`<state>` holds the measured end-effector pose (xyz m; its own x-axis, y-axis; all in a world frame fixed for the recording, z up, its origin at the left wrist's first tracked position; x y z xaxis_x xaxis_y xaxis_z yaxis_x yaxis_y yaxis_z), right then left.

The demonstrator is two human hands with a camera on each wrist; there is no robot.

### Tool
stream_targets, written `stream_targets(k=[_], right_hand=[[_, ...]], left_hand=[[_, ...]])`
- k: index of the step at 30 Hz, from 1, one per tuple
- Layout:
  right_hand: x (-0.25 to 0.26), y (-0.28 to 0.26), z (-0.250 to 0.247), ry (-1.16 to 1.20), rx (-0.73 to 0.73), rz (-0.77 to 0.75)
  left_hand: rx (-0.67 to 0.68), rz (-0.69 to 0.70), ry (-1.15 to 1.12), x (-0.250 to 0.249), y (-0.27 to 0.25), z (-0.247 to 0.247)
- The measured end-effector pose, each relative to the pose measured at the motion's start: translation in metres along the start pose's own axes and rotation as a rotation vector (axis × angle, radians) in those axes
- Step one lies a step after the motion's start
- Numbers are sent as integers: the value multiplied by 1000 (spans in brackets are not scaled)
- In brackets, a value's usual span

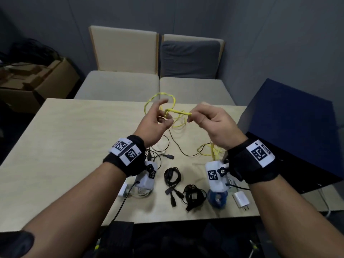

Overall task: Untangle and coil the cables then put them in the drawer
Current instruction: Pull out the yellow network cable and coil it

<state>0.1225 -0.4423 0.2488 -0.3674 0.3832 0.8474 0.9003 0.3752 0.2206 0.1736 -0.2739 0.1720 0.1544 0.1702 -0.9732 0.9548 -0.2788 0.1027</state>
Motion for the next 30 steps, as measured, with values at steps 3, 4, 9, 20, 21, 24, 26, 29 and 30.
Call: stream_targets(k=[3,4,9,20,21,24,26,29,30], right_hand=[[9,2,-22,-18,-97,-142],[11,1,-30,-11,-131,-182],[11,-2,-58,27,-312,-313],[-59,-29,-60,-207,-399,44],[-73,-32,-56,-295,-319,174],[-97,-39,-42,-415,-63,463],[-89,-41,-40,-264,-66,483],[-66,-36,-45,-11,-99,355],[-59,-34,-45,82,-61,305]], left_hand=[[-257,-126,15,11,2,-11],[-399,-141,33,14,0,-21],[-268,-334,183,39,5,-31],[-80,-194,-557,3,22,-5],[-50,-150,-536,-4,24,-3],[-2,-90,-437,-16,26,6],[26,-71,-397,-17,26,14],[45,-60,-407,-19,25,19],[20,-65,-441,-21,26,18]])
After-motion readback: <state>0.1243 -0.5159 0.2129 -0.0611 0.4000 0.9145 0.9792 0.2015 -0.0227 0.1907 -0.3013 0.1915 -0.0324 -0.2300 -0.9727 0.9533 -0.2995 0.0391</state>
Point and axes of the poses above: each hand's wrist, its own y-axis towards the middle knuckle, its own z-axis out of the palm, x = y × z, the point moved 4 cm from there along y, towards the middle knuckle, and after that the axes turned 5 degrees about x, right-handed, at the moved point
